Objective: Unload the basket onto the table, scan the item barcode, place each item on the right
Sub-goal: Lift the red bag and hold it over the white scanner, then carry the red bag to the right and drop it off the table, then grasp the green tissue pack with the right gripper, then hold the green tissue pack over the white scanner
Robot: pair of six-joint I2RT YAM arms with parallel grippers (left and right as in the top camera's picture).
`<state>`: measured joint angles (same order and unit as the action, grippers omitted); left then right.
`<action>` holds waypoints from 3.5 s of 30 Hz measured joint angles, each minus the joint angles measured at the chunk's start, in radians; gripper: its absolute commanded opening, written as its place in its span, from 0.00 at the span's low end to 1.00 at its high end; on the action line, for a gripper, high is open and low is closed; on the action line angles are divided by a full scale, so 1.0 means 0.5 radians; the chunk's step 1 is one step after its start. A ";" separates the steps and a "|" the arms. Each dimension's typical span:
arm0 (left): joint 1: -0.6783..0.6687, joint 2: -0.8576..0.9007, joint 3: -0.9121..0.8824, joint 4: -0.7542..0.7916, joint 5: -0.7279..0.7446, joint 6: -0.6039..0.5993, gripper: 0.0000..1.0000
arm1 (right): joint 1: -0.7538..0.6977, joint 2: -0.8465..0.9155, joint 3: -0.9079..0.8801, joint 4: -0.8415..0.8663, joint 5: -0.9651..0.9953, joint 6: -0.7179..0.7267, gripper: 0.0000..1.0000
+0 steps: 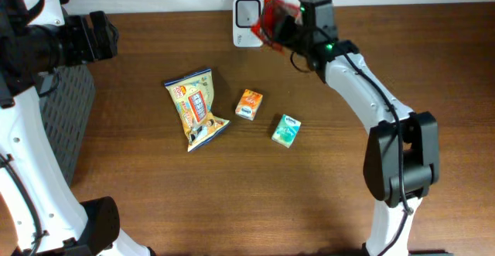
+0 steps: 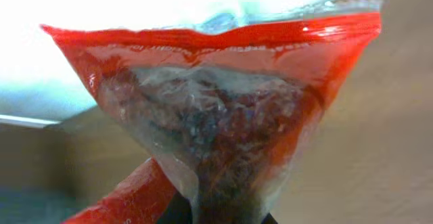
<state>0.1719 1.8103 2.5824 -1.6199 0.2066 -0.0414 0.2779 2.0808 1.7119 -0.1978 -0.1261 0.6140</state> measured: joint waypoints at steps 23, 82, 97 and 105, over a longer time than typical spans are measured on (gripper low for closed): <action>0.000 0.000 0.000 0.000 0.000 0.000 0.99 | -0.351 -0.178 0.092 -0.239 0.829 -0.227 0.04; 0.002 0.000 0.000 0.001 0.000 0.000 0.99 | -0.337 -0.310 -1.182 -0.492 -2.013 -0.730 0.04; 0.002 0.000 0.000 0.000 0.000 0.000 0.99 | 0.184 -0.288 -0.603 -0.729 -0.864 -0.614 0.04; 0.003 0.000 0.000 0.005 -0.001 0.000 0.99 | 0.508 0.186 -0.271 1.059 1.057 -2.145 0.04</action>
<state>0.1734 1.8103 2.5824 -1.6173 0.2062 -0.0414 0.5320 2.1738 1.5764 0.3317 0.4023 -0.4587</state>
